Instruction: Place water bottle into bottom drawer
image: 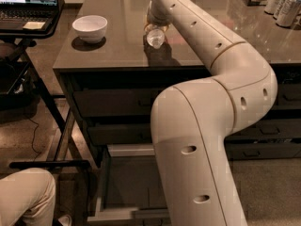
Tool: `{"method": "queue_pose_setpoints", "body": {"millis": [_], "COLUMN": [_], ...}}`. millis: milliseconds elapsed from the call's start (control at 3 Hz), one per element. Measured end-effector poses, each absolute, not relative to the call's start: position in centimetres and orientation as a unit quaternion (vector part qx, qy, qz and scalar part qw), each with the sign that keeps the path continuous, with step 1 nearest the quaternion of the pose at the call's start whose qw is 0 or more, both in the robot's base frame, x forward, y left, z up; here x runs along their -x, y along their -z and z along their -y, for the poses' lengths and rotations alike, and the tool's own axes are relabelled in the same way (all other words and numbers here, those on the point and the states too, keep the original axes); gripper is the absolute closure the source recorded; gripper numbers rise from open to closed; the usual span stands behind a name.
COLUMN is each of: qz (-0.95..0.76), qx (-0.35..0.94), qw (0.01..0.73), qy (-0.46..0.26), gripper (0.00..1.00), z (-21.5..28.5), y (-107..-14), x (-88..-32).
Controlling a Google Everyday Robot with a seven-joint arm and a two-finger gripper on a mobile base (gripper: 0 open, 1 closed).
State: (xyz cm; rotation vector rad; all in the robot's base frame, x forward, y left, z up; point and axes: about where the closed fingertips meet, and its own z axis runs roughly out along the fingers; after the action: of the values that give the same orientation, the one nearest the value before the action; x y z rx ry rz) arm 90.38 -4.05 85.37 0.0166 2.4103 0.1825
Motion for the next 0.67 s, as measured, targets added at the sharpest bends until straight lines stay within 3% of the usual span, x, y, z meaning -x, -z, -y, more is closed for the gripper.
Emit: {"method": "queue_pose_setpoints", "body": {"millis": [333, 667], "qz": [-0.932, -0.935], "qx": [-0.006, 0.006], "qw": [0.354, 0.347], "qy": [-0.071, -0.072], "gripper": [1.0, 0.83], "z": [4.05, 3.74], "y": [-85.69, -85.5], "x": [-90.37, -90.15]}}
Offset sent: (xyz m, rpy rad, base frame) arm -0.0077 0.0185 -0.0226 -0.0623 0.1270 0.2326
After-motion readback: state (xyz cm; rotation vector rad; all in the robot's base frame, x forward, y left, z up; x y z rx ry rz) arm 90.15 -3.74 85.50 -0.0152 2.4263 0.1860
